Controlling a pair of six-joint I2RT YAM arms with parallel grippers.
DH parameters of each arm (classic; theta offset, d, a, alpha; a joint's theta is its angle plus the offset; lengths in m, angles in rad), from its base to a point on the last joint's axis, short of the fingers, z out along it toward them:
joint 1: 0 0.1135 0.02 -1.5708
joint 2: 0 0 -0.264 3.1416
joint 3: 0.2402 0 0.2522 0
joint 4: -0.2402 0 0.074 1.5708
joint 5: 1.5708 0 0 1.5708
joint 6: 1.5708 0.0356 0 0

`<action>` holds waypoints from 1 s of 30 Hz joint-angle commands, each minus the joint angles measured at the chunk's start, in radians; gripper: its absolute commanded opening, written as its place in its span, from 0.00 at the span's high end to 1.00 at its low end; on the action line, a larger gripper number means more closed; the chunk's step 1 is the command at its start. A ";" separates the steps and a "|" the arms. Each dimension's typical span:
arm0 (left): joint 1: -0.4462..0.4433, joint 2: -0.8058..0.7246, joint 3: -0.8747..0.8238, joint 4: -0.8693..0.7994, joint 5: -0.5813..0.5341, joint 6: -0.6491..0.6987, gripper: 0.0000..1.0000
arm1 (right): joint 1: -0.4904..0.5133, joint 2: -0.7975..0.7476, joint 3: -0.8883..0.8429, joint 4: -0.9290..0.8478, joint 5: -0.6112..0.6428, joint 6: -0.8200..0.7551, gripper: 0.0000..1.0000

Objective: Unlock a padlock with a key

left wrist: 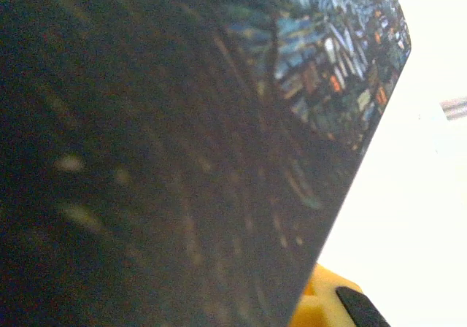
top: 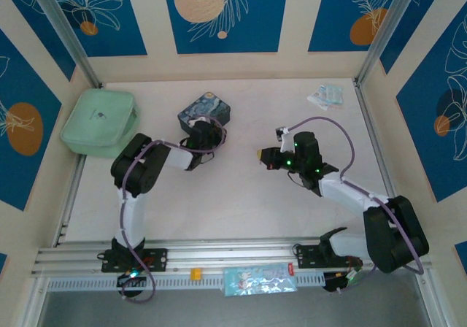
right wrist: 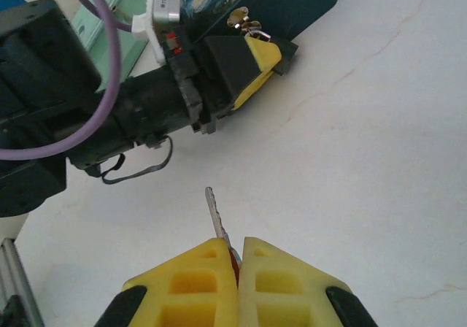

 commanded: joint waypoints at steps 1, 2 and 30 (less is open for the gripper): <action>0.011 -0.094 -0.052 0.104 0.155 -0.053 1.00 | -0.002 0.043 -0.006 0.065 -0.079 0.036 1.00; 0.013 -0.101 -0.066 0.123 0.174 -0.074 1.00 | -0.003 0.059 -0.006 0.078 -0.088 0.046 1.00; 0.017 -0.118 -0.280 0.576 0.428 -0.434 1.00 | -0.066 0.511 0.067 0.588 -0.397 0.349 1.00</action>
